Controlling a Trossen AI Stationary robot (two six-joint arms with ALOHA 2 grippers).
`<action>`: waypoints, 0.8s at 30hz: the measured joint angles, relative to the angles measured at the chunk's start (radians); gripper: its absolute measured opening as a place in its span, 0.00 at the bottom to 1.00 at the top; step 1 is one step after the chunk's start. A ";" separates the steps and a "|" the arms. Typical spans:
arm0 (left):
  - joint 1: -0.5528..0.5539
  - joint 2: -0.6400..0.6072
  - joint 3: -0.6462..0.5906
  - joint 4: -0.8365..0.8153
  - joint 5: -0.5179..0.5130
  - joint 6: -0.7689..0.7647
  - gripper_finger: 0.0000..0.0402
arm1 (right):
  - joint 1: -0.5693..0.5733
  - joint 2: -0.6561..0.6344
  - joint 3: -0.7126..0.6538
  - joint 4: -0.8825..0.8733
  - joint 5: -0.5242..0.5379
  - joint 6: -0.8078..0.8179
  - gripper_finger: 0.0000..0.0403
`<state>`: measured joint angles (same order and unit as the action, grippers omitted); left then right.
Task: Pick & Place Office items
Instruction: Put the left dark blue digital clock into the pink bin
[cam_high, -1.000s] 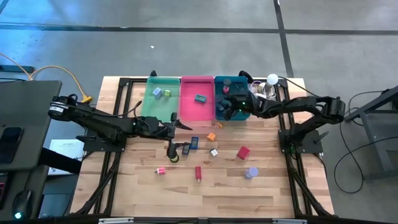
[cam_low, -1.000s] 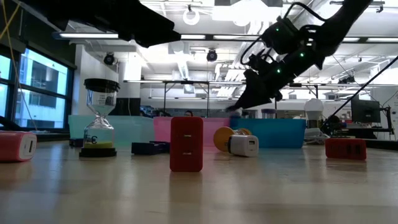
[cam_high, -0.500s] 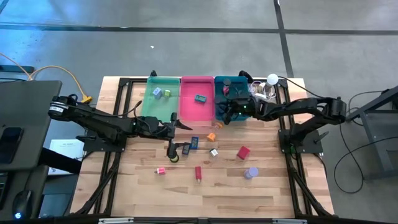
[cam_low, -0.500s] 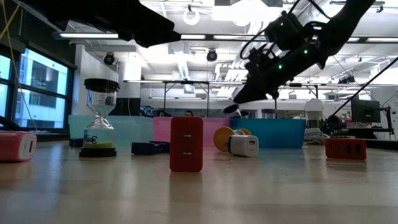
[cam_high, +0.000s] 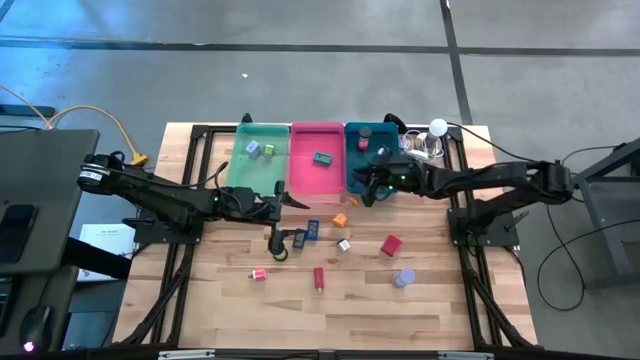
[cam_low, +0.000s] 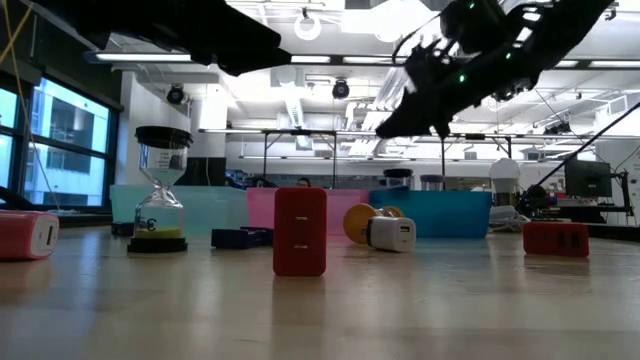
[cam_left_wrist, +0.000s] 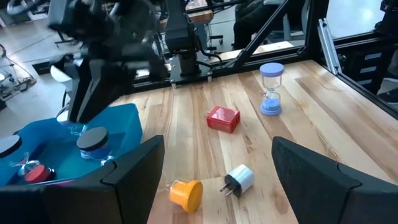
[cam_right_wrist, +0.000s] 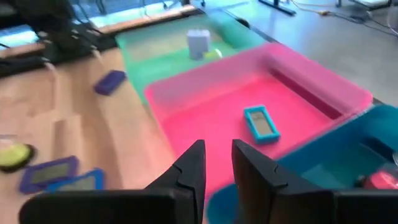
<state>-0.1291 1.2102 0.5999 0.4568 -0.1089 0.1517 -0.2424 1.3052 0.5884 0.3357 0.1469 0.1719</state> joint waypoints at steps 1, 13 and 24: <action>0.000 0.000 0.000 0.000 0.000 -0.007 0.72 | 0.013 -0.021 0.000 -0.010 -0.007 0.000 0.16; 0.000 0.000 0.000 -0.026 0.000 -0.040 0.72 | 0.222 -0.278 0.001 -0.316 -0.088 0.134 0.16; 0.000 0.000 0.000 -0.027 0.000 -0.064 0.72 | 0.363 -0.353 0.001 -0.484 0.038 0.227 0.28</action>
<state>-0.1294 1.2106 0.5999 0.4301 -0.1089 0.0878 0.1210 0.9527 0.5897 -0.1478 0.1848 0.3986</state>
